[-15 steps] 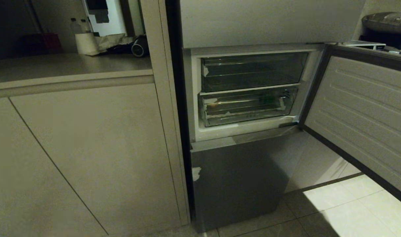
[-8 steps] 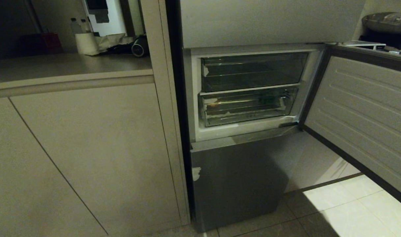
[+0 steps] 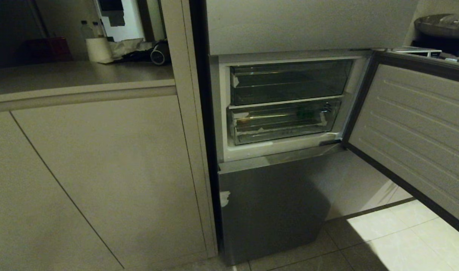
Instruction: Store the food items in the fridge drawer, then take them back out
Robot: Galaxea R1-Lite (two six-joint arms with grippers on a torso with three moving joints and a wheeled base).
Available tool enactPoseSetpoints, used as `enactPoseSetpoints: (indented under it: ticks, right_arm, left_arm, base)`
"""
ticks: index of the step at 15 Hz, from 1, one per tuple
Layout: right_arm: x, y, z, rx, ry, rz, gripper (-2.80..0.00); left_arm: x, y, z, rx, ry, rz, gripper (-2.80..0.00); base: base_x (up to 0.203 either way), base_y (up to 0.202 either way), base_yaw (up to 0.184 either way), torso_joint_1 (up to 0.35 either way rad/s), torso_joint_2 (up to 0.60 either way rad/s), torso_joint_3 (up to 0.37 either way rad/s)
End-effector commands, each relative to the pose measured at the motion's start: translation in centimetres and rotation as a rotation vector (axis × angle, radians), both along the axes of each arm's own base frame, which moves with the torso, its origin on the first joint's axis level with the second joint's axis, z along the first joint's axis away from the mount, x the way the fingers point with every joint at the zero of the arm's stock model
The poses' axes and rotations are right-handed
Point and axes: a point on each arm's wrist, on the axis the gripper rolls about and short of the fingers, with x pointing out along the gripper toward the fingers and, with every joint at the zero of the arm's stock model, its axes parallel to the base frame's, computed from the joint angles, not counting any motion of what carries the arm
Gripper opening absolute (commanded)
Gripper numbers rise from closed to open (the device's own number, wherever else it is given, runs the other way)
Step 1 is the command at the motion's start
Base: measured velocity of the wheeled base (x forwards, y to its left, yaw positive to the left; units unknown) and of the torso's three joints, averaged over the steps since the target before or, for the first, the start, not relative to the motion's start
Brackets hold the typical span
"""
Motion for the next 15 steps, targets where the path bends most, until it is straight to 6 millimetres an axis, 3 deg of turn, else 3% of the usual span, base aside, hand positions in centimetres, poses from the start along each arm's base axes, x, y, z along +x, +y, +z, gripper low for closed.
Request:
enactPoseSetpoints:
  ticks: [1,4,15]
  right_arm:
    - [0.2,-1.7,0.0,0.013,0.000,0.013,-2.80]
    - [0.6,-2.4,-0.2,0.025,0.004,0.084,-2.80]
    - [0.7,0.8,0.0,-0.007,0.006,0.136,-2.80]
  left_arm:
    - [0.0,0.0,0.0,0.000,0.002,0.001,-2.80]
    - [0.0,0.0,0.0,0.000,0.002,0.001,-2.80]
    - [0.0,0.0,0.0,0.000,0.002,0.001,-2.80]
  base:
    - [0.000,0.000,0.000,0.000,0.00,0.000]
    - [0.000,0.000,0.000,0.000,0.00,0.000]
    - [0.000,0.000,0.000,0.000,0.00,0.000]
